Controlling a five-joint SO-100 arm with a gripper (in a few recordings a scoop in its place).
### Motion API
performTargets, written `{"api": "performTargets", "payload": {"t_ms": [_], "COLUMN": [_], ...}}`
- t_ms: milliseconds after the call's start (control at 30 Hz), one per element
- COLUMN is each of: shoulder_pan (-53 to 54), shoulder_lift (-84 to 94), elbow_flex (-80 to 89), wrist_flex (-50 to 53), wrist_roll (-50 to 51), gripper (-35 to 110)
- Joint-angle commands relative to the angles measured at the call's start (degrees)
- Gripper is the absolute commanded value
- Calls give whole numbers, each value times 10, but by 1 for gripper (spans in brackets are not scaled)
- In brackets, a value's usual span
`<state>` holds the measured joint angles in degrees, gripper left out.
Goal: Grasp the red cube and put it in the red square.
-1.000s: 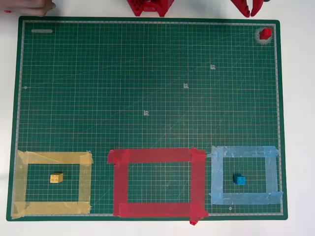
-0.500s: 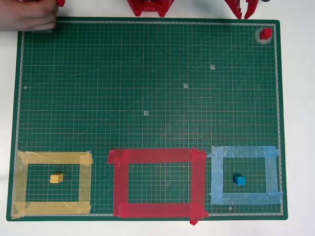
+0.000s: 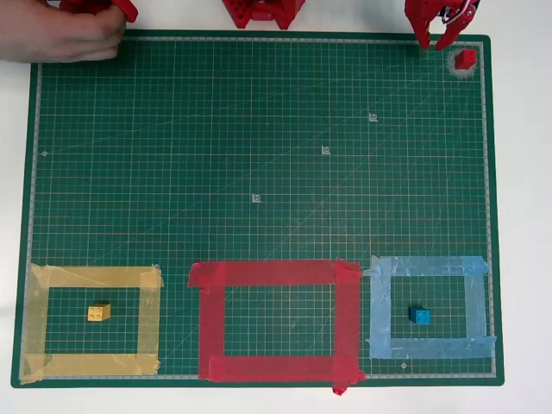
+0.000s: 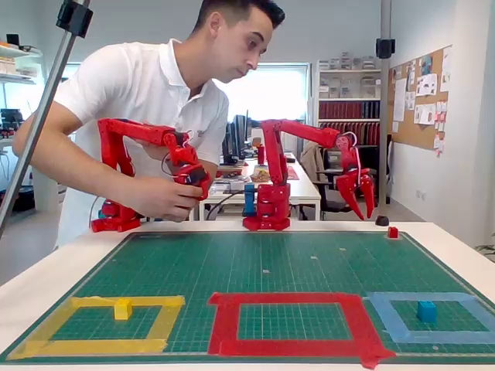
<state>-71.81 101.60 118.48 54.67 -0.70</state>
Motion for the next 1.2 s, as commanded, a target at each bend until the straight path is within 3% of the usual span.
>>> {"api": "performTargets", "payload": {"t_ms": [0, 933, 1167], "shoulder_pan": [5, 2, -12], "shoulder_lift": [-16, -163, -163], "elbow_flex": [-54, -259, -310], "wrist_flex": [10, 11, 89], "wrist_roll": [4, 4, 7], "gripper": [6, 6, 9]}}
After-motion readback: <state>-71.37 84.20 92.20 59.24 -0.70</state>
